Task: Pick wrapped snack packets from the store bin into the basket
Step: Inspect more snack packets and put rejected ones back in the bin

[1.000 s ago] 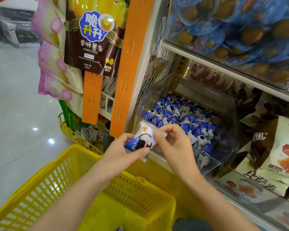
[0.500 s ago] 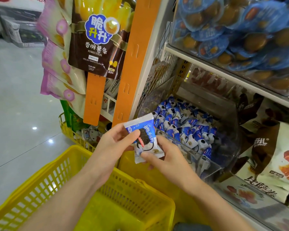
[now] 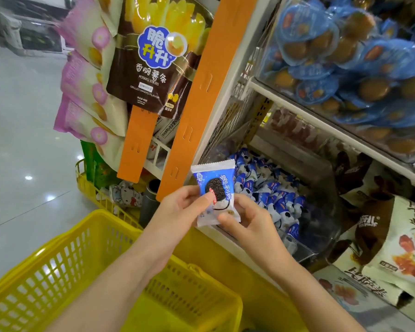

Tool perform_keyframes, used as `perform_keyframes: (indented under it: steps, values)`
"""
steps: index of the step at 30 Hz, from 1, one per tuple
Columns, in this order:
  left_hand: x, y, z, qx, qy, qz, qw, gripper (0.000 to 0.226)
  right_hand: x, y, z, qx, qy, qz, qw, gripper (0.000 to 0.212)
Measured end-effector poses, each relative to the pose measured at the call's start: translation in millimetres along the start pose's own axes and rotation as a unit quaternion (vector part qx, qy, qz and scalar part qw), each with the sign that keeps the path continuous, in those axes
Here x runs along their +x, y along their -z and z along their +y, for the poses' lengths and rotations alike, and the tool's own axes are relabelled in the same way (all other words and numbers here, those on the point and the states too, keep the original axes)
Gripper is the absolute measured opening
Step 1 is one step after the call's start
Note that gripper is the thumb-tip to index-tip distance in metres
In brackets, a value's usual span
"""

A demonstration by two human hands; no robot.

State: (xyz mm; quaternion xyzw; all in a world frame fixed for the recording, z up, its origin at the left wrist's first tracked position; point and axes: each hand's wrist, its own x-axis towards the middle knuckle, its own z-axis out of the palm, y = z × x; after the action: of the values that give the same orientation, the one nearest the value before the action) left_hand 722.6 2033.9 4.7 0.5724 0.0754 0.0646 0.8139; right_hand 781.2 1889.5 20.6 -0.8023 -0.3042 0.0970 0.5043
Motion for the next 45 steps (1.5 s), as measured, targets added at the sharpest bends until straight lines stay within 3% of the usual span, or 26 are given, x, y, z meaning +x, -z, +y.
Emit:
perform_keyframes:
  steps: [2,4,7,11,17,24,28,35,39,41,45]
  values:
    - [2.1,-0.4,0.9,-0.022,0.006,0.018,1.000,0.026,10.7,14.4,0.8,-0.006,-0.009,0.060,0.998,0.015]
    - [3.8,-0.7,2.4,-0.042,0.013,0.025,0.999,0.023,33.0,38.1,7.3,-0.028,-0.025,0.165,0.986,0.019]
    - [5.1,-1.6,3.3,-0.052,0.017,0.023,0.998,0.024,76.0,73.8,22.1,-0.156,-0.092,0.233,0.956,0.023]
    - [6.3,-4.1,3.9,-0.068,0.024,0.025,0.997,0.026,111.7,99.4,50.4,-0.369,-0.222,0.161,0.888,0.032]
    - [11.8,-2.9,5.5,-0.095,0.034,0.020,0.995,0.022,119.3,106.3,69.1,-0.439,-0.325,0.081,0.834,0.034]
    - [14.4,-2.7,5.4,-0.089,0.036,0.013,0.995,0.023,115.0,114.3,74.1,-0.381,-0.327,0.066,0.862,0.023]
    - [14.1,-3.8,5.2,-0.086,0.045,0.025,0.995,0.024,115.0,116.6,77.1,-0.382,-0.306,0.085,0.868,0.010]
    - [9.6,-2.7,7.9,-0.057,0.023,0.013,0.998,0.033,104.6,117.3,47.1,-0.402,-0.171,0.200,0.877,0.019]
    - [8.0,-5.4,7.4,-0.060,0.023,0.028,0.998,0.030,82.4,99.1,8.2,-0.346,0.004,0.253,0.903,0.010]
    - [7.5,-7.5,5.9,-0.062,0.031,0.046,0.997,0.033,65.0,82.3,-9.0,-0.279,0.080,0.232,0.929,0.012]
    - [2.4,-9.3,-1.1,-0.088,0.045,0.066,0.993,0.038,32.3,51.8,-25.3,-0.198,0.094,0.116,0.969,0.022]
